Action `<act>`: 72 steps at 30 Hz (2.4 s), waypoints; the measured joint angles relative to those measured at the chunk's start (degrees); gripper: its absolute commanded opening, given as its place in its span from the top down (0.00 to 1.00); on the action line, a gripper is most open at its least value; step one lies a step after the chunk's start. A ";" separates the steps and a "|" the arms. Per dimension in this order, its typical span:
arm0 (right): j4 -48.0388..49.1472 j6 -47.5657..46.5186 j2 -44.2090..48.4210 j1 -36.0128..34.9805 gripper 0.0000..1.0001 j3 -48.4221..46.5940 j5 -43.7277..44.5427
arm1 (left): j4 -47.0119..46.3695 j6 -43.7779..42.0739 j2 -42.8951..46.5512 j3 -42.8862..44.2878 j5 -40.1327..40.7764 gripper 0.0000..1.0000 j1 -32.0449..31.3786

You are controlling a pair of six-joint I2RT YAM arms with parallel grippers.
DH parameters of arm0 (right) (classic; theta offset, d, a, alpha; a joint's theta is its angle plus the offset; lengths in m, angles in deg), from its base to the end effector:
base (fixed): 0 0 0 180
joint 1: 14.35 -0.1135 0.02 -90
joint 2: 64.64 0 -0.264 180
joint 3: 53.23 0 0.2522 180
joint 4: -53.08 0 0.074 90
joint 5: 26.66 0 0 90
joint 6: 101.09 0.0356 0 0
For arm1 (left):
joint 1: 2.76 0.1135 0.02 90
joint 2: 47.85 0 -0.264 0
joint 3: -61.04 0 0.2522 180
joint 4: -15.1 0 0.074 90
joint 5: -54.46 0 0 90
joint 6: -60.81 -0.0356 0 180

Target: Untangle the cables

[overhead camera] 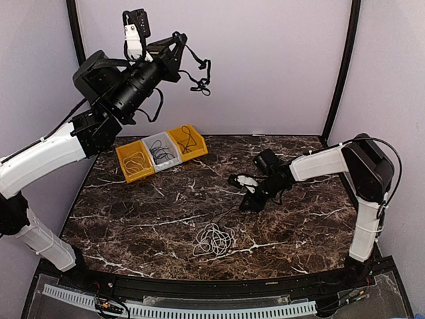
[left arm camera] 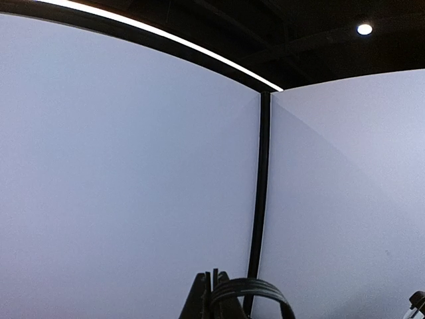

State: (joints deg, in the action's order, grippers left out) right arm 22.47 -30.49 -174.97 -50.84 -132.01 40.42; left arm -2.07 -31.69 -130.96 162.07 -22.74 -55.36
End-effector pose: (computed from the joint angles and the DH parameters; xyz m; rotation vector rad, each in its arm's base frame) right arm 0.2945 0.2351 0.1347 -1.3609 2.2810 0.6295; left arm 0.1990 -0.2472 0.5157 0.2644 0.9622 -0.6958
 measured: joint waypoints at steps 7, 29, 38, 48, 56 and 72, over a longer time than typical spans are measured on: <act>-4.20 -1.75 2.54 0.63 0.53 -0.24 0.33 | 6.32 5.25 -4.92 -1.36 -2.51 1.00 1.73; -5.29 -6.01 37.51 8.63 0.23 15.69 3.13 | 12.66 12.55 -21.00 -0.68 -7.19 1.00 10.49; -3.21 -6.05 36.92 11.10 0.23 16.85 1.64 | 12.26 13.92 -27.96 6.78 -9.11 1.00 16.04; -2.36 -6.32 36.94 12.50 0.23 17.38 1.73 | 12.20 15.17 -35.45 15.89 -10.38 1.00 19.89; -2.34 -6.47 36.94 13.75 0.23 17.40 1.75 | 12.22 16.70 -39.41 20.20 -10.88 1.00 23.10; -1.97 -6.97 36.87 14.64 0.23 17.49 2.16 | 10.95 22.60 -48.87 20.83 -11.93 1.00 29.51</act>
State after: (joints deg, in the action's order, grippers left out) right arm 20.51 -37.46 -138.10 -36.19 -114.52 42.58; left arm 8.88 -9.09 -179.84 182.90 -34.68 -25.85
